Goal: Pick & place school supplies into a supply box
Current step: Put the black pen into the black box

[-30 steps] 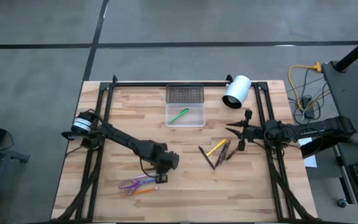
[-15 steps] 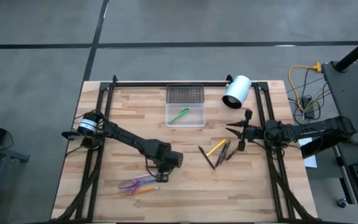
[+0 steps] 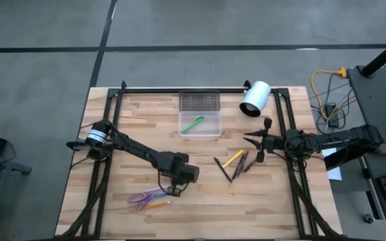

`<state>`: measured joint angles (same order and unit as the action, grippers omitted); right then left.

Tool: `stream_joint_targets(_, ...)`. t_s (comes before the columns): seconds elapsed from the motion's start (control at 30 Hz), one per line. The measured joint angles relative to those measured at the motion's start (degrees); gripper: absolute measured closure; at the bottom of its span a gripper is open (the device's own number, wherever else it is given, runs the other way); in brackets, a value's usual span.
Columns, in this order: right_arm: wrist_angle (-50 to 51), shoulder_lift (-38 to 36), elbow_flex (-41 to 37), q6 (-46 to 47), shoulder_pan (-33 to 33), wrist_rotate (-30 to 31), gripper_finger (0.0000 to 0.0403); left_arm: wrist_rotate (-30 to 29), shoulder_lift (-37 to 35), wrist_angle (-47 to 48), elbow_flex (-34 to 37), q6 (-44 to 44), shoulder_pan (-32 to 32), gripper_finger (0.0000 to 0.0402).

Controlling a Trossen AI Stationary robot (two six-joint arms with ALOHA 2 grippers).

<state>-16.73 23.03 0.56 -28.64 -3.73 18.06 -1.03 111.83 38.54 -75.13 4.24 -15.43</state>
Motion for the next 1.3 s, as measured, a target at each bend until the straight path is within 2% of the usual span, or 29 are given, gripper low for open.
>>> stream_joint_targets(0.27,0.0,0.0,0.0,0.0,0.0,0.0,0.0335,-13.51,0.08,-0.27,-2.99,-2.68,-0.75,0.0387)
stream_joint_targets(0.5,0.0,0.0,0.0,0.05,0.0,0.0,0.0335,-28.33,-0.02,-1.59,-3.46,-4.49,-0.68,0.0387)
stream_joint_targets(0.83,0.0,0.0,0.0,0.0,0.0,0.0,0.0335,-35.62,-0.13,-8.24,-3.39,-11.91,0.1,0.0387)
stream_joint_targets(1.0,0.01,0.0,0.0,0.03,0.0,0.01,0.0335,-41.21,-0.2,-10.53,-3.31,-14.65,1.52,0.0387)
stream_joint_targets(1.3,0.0,-0.01,0.0,0.07,0.01,0.02,0.0335,-41.53,-0.22,-15.16,-3.22,-20.22,6.79,0.0387)
